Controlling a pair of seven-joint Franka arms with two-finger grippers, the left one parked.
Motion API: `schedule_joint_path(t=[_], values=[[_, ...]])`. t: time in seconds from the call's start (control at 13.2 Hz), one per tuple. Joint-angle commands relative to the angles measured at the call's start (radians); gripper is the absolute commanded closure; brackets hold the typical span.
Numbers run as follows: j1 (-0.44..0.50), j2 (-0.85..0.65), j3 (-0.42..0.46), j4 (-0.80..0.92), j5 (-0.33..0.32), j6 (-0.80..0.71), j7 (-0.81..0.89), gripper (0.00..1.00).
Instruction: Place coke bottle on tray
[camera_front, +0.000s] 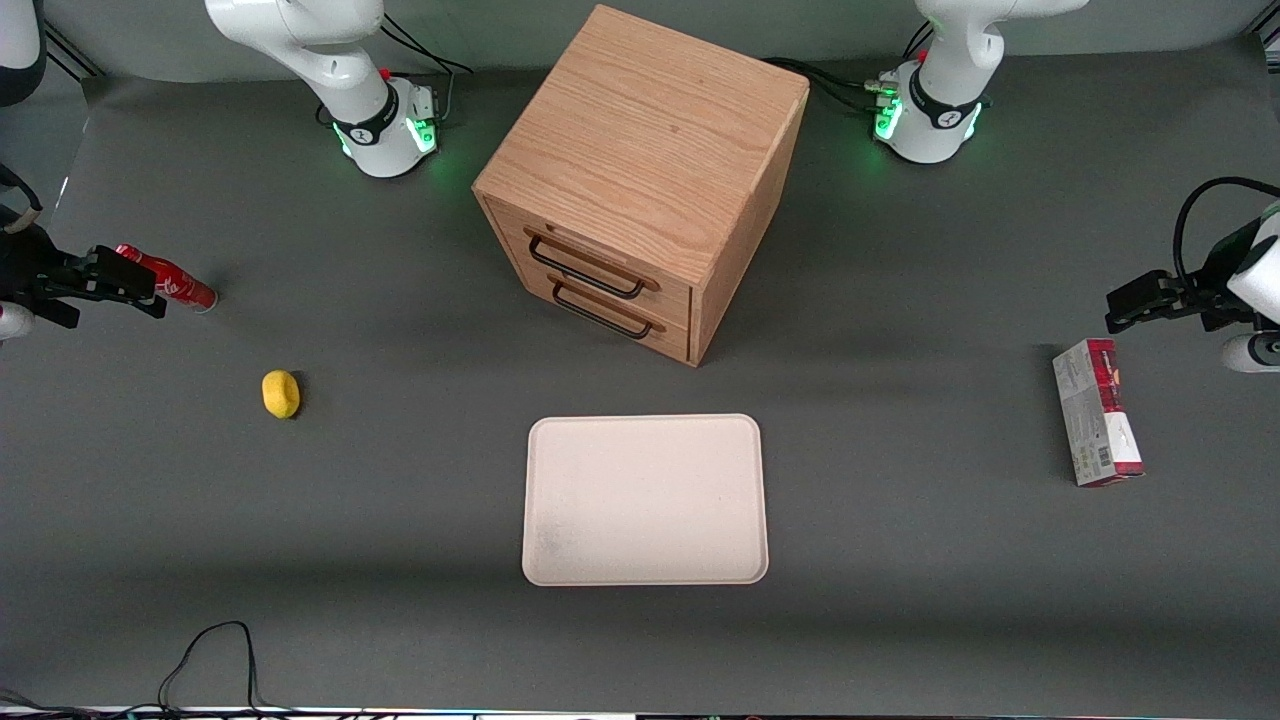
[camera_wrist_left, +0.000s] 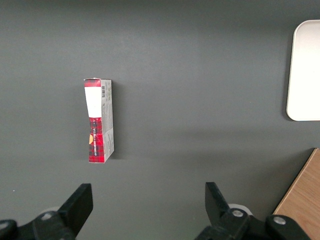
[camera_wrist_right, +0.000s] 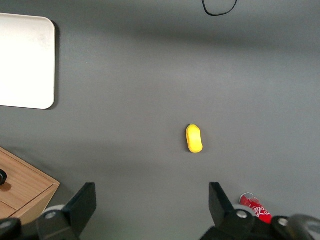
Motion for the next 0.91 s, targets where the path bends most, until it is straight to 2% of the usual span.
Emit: schedule_joint_path(t=[0.0,0.45,0.6,0.83], values=[[0.006,0.008,-0.001,0.022,-0.011,-0.019,0.006,0.00],[-0.002,0.004,-0.019,0.013,-0.011,-0.022,-0.007,0.00],[-0.006,0.012,-0.082,0.017,-0.012,-0.019,-0.030,0.00],[-0.014,0.038,-0.232,0.045,-0.009,-0.004,-0.199,0.00]])
